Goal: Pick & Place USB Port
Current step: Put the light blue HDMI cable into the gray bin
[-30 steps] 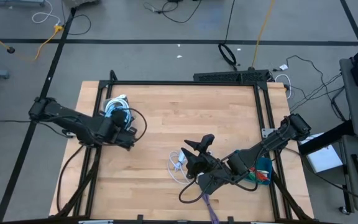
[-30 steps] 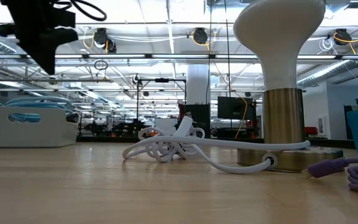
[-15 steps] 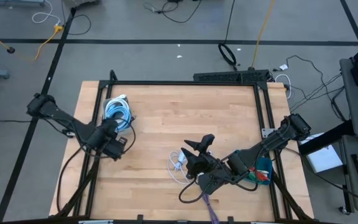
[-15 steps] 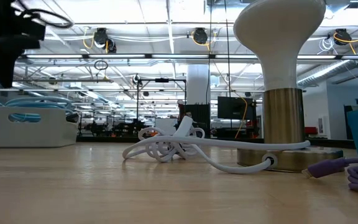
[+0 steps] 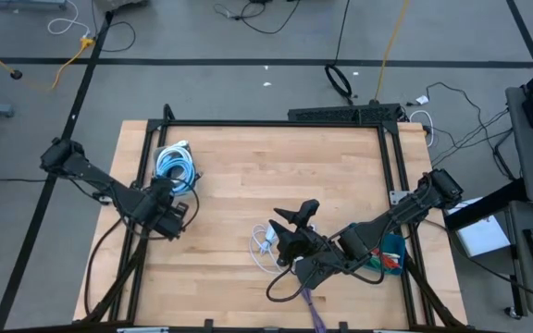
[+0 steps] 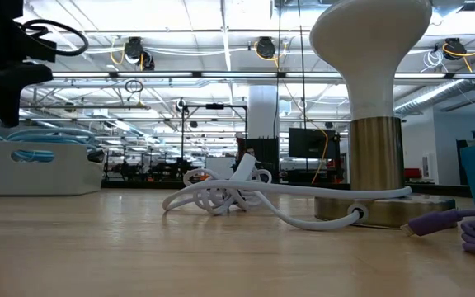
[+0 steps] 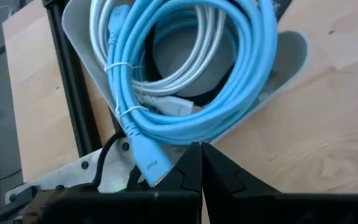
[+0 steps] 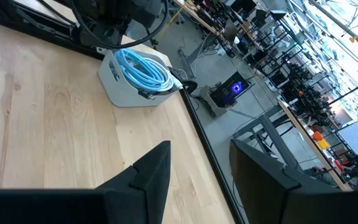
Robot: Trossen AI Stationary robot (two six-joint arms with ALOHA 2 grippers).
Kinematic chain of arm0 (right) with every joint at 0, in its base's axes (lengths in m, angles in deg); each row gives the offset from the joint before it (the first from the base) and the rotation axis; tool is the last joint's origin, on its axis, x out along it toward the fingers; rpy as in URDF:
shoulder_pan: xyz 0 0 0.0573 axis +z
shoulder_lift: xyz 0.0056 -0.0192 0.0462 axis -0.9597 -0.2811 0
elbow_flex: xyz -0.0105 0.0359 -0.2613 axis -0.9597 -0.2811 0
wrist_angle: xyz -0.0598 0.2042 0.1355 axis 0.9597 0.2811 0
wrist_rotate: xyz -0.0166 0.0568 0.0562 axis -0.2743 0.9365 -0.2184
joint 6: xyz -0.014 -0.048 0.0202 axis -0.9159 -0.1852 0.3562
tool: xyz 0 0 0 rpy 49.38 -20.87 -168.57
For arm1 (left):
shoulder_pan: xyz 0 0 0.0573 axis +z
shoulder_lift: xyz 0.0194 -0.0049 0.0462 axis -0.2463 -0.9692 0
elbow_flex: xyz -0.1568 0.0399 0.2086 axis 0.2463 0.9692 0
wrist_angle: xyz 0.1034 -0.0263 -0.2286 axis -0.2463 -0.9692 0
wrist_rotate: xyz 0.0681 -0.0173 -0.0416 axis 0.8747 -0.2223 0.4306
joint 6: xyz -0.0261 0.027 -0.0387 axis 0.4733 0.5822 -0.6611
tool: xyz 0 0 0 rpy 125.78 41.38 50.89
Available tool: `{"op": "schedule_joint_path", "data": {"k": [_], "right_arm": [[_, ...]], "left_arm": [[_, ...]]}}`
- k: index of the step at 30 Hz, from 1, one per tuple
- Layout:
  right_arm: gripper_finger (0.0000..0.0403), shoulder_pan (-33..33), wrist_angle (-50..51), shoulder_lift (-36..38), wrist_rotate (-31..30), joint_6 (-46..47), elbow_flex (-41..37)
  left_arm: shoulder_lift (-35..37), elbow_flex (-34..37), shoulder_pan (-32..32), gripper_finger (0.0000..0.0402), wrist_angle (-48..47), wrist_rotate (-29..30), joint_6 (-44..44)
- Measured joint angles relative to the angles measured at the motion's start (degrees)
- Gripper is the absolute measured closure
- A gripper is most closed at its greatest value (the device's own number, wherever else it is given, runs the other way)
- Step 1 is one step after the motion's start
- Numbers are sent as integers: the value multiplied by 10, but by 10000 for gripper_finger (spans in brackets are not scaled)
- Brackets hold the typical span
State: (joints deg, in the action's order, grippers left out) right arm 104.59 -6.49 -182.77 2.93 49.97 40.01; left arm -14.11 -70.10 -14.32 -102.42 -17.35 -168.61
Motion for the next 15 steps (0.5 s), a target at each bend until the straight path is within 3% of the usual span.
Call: {"op": "schedule_joint_path", "data": {"k": [10,15], "right_arm": [[248,0,-1,0,25,0,0],[248,0,-5,0,36,-1,0]], "left_arm": [[-35,0,29,402,10,61,-15],[-39,12,65,402,114,43,69]]}}
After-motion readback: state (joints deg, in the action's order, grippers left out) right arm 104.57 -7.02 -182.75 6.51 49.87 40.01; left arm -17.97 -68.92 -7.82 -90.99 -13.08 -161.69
